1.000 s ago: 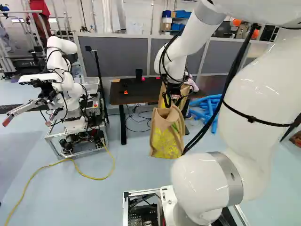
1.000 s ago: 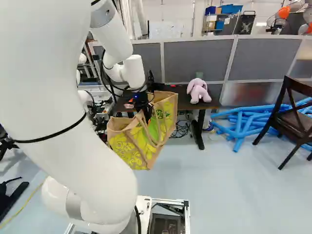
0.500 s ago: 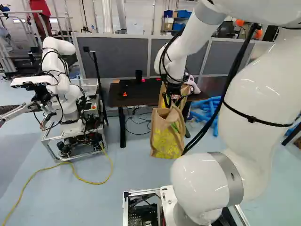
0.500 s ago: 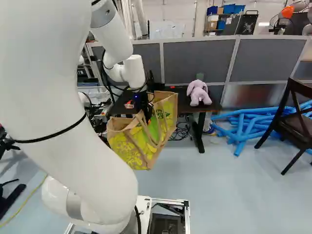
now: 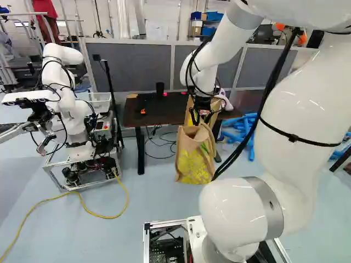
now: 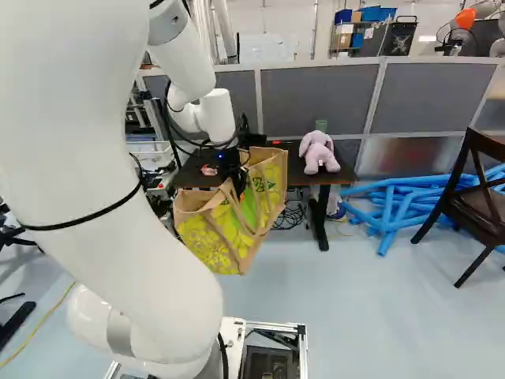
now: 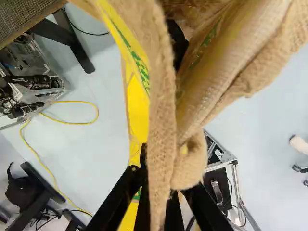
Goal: Pick up the bag on the ground and place it on the table
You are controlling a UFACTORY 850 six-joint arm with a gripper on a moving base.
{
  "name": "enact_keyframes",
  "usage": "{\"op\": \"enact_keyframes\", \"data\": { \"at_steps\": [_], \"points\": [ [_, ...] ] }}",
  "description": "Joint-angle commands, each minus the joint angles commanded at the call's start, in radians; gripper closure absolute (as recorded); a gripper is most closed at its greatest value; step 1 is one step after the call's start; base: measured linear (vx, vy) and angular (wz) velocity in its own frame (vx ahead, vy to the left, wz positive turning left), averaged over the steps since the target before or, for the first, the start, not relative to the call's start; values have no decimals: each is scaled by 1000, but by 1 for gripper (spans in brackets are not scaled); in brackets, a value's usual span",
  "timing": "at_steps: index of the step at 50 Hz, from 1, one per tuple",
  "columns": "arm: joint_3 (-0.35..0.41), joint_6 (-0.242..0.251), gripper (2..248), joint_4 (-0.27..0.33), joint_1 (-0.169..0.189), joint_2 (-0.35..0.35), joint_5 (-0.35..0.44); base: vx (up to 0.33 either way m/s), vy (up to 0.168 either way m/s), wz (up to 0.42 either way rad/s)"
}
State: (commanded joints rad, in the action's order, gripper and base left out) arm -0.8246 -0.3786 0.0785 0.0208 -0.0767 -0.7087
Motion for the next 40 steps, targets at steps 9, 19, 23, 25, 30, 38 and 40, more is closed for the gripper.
{"op": "enact_keyframes", "data": {
  "at_steps": [9,19,23,25,30,38,40],
  "points": [
    [-4,0,229,0,0,0,0,-15,9,-2],
    [0,0,229,0,0,32,0,0,0,0],
    [1,0,229,0,0,47,0,0,0,0],
    [2,0,229,0,0,56,0,0,0,0],
    [3,0,229,0,0,73,-6,0,0,0],
    [-4,0,229,0,-1,94,-31,0,0,0],
    [-7,0,229,0,-1,99,-38,0,0,0]
  ]
}}
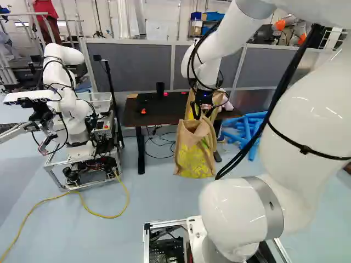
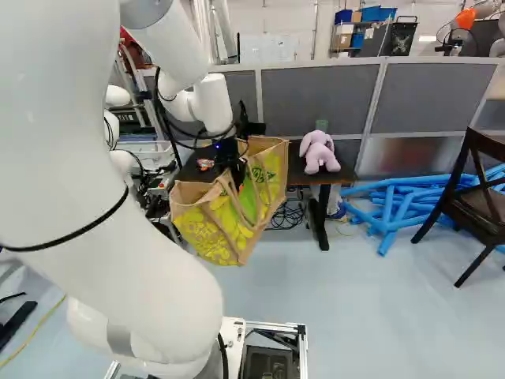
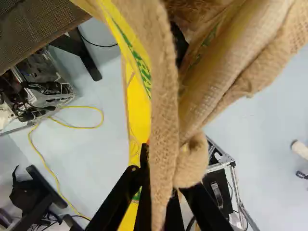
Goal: Pick up the bag on the ground and place it on the table
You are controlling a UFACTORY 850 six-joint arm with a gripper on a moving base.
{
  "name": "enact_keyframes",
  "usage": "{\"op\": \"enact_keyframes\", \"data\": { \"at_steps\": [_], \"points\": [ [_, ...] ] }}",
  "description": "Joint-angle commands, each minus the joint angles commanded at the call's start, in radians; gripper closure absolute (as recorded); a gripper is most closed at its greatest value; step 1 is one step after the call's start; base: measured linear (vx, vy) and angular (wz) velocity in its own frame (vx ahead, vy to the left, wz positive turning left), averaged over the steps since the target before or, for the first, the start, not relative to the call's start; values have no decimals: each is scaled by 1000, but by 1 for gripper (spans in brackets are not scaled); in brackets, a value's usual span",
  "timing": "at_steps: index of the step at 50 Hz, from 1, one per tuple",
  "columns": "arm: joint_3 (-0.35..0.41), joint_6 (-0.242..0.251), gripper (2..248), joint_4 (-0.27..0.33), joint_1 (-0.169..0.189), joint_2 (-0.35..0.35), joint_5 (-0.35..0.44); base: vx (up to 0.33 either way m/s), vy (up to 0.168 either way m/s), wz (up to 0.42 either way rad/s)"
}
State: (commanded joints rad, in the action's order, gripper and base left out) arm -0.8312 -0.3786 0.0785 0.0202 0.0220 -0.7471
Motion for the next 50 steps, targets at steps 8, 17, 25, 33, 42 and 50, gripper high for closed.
{"op": "enact_keyframes", "data": {
  "at_steps": [8,17,25,33,42,50],
  "points": [
    [-13,0,229,0,0,16,-30,0,0,0],
    [-29,0,229,0,-1,31,-65,0,0,0],
    [-45,0,229,0,-1,44,-99,0,0,0],
    [-61,0,229,0,-1,55,-136,0,0,0],
    [-81,0,229,0,-2,67,-180,0,0,0],
    [-101,0,229,0,-2,75,-219,0,0,0]
  ]
}}
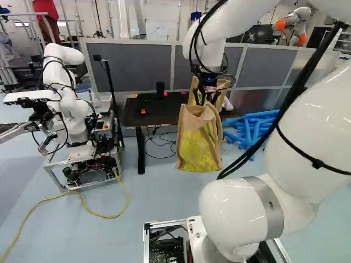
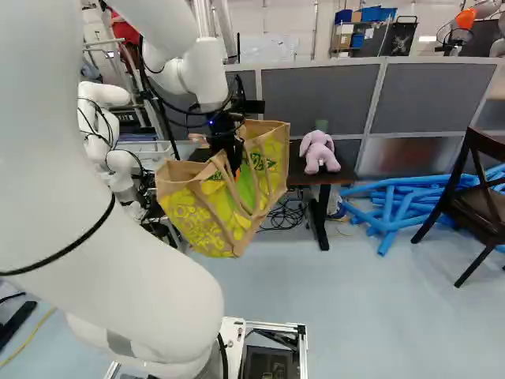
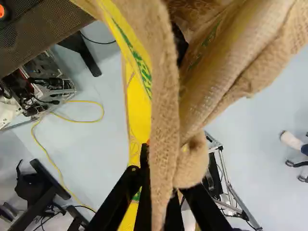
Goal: Pick up the bag on the ground and place it on the table
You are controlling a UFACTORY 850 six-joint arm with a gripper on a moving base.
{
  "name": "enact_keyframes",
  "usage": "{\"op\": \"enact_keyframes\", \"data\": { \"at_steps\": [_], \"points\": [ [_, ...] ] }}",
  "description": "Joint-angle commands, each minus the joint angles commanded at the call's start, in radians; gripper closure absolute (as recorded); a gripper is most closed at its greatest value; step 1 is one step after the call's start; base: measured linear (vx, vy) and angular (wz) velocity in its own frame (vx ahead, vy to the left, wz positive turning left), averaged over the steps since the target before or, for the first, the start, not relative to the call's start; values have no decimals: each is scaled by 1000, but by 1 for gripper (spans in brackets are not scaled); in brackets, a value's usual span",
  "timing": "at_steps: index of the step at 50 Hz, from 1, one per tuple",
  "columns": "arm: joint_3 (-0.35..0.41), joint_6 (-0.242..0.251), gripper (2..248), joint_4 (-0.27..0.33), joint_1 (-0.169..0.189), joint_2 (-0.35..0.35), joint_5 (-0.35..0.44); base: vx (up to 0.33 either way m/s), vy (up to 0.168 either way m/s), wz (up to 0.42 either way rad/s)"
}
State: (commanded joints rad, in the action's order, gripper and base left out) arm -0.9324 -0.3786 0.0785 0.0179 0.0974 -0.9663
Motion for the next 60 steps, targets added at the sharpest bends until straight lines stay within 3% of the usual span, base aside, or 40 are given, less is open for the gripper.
{"op": "enact_keyframes", "data": {
  "at_steps": [12,33,60],
  "points": [
    [-23,0,229,0,0,6,-48,0,0,0],
    [-23,0,229,0,0,6,-48,9,-3,-7],
    [-23,0,229,0,0,6,-48,144,-1,-13]
  ]
}}
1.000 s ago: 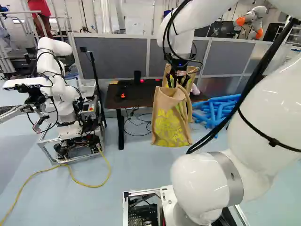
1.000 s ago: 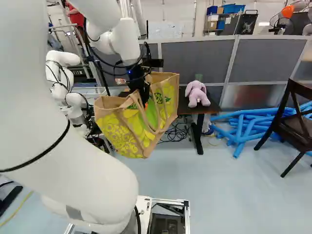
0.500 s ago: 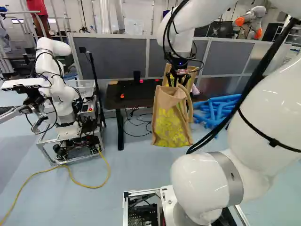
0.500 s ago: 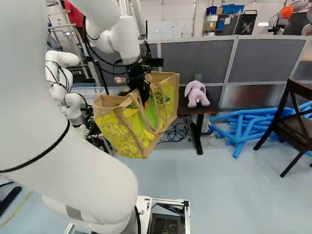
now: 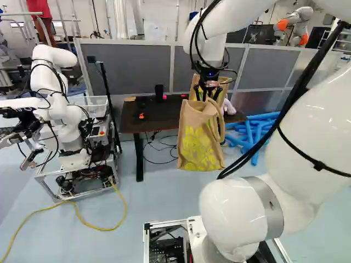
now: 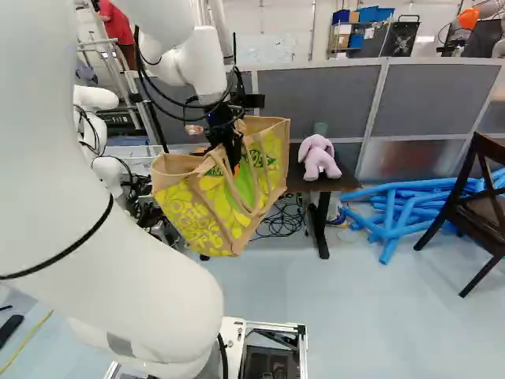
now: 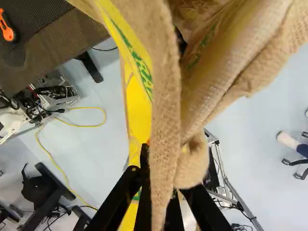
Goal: Pick up the bag on the ground and place it on the table
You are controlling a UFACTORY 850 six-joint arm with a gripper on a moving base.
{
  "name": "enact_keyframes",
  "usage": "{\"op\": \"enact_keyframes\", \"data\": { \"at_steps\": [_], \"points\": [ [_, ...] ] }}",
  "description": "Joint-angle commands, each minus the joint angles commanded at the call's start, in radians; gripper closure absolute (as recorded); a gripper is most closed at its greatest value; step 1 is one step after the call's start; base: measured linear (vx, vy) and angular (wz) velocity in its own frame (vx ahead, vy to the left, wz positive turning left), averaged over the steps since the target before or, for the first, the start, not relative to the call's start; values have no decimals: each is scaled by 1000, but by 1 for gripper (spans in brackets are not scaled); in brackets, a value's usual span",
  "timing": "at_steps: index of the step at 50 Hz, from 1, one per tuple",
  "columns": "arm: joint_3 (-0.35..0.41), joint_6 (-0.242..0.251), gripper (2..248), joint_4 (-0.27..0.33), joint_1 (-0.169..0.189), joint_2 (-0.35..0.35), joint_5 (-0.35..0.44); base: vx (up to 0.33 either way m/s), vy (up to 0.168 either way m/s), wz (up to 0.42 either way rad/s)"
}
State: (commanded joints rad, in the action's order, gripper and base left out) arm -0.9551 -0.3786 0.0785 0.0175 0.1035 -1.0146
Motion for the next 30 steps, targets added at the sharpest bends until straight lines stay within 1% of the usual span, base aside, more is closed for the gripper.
{"op": "enact_keyframes", "data": {
  "at_steps": [15,30],
  "points": [
    [0,0,229,0,0,0,0,178,-8,-10],
    [0,0,229,0,0,0,0,179,-59,3]
  ]
}}
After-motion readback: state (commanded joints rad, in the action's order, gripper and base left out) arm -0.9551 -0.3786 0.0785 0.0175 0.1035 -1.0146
